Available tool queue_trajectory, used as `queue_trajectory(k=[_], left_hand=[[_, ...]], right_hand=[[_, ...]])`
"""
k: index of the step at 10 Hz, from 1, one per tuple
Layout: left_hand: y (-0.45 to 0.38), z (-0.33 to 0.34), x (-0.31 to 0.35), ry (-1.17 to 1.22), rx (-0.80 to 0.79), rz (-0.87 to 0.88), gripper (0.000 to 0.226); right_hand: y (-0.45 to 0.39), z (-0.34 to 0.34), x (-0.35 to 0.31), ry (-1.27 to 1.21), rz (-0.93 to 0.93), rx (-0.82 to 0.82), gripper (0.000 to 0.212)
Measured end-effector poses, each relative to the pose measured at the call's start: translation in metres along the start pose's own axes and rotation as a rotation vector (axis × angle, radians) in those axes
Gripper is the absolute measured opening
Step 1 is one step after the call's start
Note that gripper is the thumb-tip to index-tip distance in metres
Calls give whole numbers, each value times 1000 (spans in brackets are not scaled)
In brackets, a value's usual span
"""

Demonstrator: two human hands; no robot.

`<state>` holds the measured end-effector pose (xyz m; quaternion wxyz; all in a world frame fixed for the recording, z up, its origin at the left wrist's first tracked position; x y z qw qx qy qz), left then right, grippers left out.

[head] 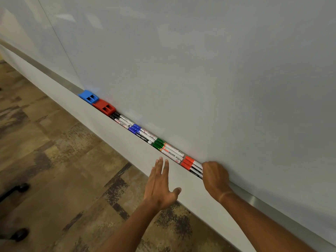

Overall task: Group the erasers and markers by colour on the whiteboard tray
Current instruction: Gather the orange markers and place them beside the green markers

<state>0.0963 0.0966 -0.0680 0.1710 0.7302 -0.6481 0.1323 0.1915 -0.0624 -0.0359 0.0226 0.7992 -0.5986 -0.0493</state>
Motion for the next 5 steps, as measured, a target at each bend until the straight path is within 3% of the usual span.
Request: queue_trajectory(k=[3,5], left_hand=[[-2,-4,-1,18,-5,47,98],[-5,-16,8,-40,2,146,92]], right_hand=[[5,0,-2,26,6,1,18],[19,-9,-3,-95,26,168,16]])
Point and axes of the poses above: each hand's wrist, its own y-axis away from the middle knuckle, its own z-axis out of the palm, x = y × z, the point moved 8 cm from there along -y, towards the middle knuckle, and after that the axes turned 6 degrees about z, right-handed, at the moved point
